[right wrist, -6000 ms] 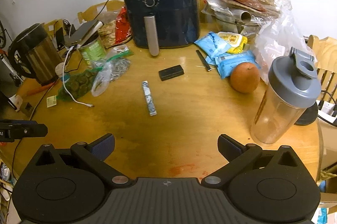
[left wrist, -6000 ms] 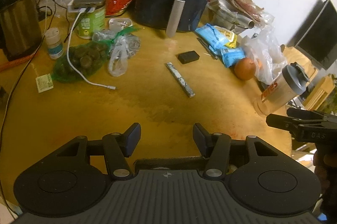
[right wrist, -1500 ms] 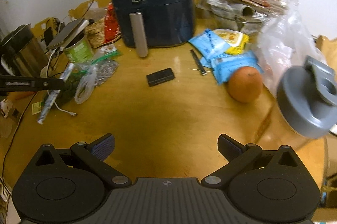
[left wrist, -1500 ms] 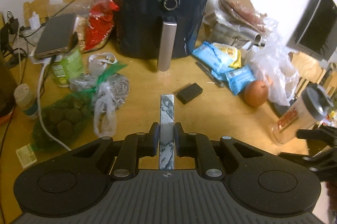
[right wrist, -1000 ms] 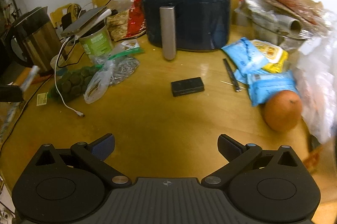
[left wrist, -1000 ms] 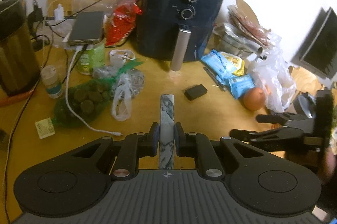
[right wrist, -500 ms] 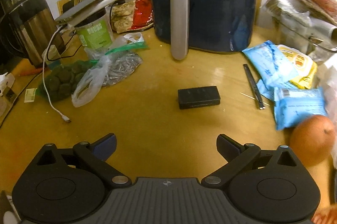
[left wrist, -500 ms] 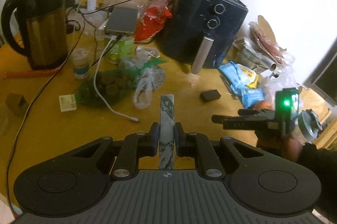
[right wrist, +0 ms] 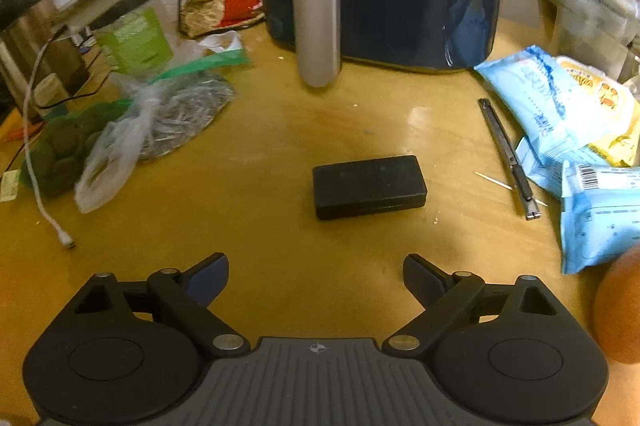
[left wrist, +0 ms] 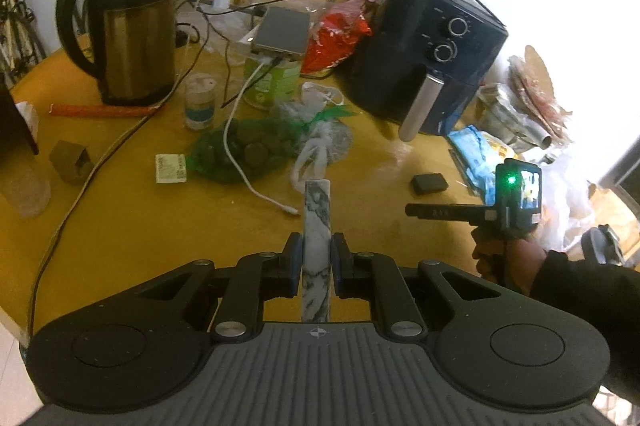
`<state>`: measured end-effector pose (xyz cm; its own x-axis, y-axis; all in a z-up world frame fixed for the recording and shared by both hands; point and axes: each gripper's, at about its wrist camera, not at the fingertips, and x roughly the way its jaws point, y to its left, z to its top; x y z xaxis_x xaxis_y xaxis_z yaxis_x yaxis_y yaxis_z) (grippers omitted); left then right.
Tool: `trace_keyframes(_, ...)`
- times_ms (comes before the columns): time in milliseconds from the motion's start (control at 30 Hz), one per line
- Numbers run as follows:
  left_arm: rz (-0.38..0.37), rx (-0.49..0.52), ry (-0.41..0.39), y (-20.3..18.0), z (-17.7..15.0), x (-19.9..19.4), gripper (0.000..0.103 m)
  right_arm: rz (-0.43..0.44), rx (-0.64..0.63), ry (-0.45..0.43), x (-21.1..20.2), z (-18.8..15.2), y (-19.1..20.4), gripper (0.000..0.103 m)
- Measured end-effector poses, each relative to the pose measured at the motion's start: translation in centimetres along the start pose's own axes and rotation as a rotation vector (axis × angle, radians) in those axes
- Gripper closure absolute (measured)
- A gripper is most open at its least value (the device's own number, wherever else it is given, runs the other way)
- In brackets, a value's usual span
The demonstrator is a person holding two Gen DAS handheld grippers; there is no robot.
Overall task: Organize objects
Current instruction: 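Grasp the black rectangular block with the right tool, then carry the marble strip and black block toward the box with both tools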
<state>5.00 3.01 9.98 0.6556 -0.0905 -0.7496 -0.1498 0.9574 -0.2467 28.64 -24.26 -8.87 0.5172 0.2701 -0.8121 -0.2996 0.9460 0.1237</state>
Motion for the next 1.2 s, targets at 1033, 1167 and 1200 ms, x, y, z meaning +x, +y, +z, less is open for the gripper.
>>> trace_keyframes(1033, 0.049, -0.086, 0.019, 1.3, -0.6, -0.4, 0.088, -0.139, -0.053, -0.111, 2.7, 3.1, 1.3, 0.069)
trace_keyframes(1167, 0.035, -0.075, 0.016, 1.2, -0.5, -0.3, 0.087, -0.135, -0.051, -0.082, 2.2, 2.9, 1.2, 0.069)
trace_keyframes(1200, 0.032, -0.071, 0.017, 1.2, -0.4, -0.3, 0.087, -0.134, -0.049, -0.076, 2.1, 2.9, 1.2, 0.069)
